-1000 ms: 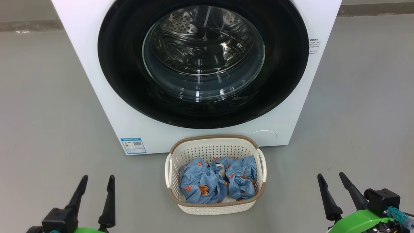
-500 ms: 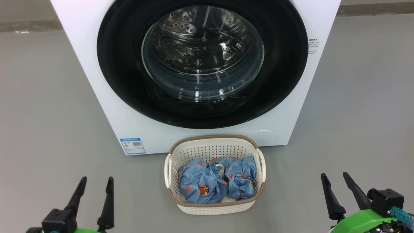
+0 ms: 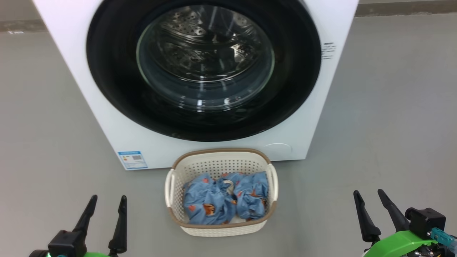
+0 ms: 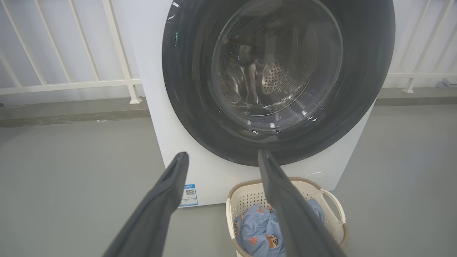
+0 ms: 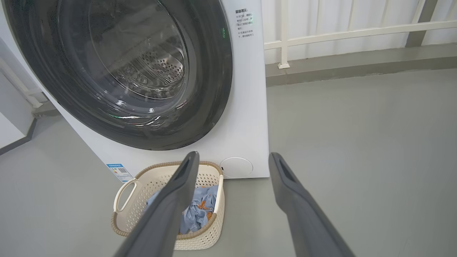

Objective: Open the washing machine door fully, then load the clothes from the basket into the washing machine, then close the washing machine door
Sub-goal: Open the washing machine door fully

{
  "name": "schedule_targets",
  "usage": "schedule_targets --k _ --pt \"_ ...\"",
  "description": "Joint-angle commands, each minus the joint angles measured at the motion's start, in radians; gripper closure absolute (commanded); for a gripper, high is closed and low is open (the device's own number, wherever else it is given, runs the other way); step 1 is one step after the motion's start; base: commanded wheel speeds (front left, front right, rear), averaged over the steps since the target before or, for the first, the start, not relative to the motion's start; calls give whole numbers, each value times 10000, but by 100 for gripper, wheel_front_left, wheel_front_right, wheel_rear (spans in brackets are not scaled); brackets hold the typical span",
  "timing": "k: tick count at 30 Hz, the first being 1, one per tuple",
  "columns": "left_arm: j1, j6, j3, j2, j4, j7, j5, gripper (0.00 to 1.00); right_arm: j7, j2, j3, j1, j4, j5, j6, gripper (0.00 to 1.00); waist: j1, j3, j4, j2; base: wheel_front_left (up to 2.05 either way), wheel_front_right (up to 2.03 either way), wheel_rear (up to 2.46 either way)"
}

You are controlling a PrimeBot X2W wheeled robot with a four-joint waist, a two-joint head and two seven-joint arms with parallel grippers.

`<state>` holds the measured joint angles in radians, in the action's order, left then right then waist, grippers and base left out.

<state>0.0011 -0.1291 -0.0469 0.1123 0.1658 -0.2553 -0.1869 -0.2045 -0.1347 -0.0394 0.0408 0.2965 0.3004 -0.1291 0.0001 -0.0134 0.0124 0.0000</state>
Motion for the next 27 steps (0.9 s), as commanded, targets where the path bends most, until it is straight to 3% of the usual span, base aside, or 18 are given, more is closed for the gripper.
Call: schedule_targets --k 1,18,27 --pt "-265 -16 310 200 -196 -65 110 0 -102 -121 201 71 -270 -116 -16 0 0 -8 16 0 123 123 -246" --pt "-375 -16 290 141 -377 -65 -279 0 -87 -76 162 146 -312 -165 -16 0 0 -203 10 0 122 122 -244" --pt "-326 -16 177 207 -585 -65 -633 0 -119 -64 118 204 -300 -157 -16 0 0 -301 6 0 78 78 -156"
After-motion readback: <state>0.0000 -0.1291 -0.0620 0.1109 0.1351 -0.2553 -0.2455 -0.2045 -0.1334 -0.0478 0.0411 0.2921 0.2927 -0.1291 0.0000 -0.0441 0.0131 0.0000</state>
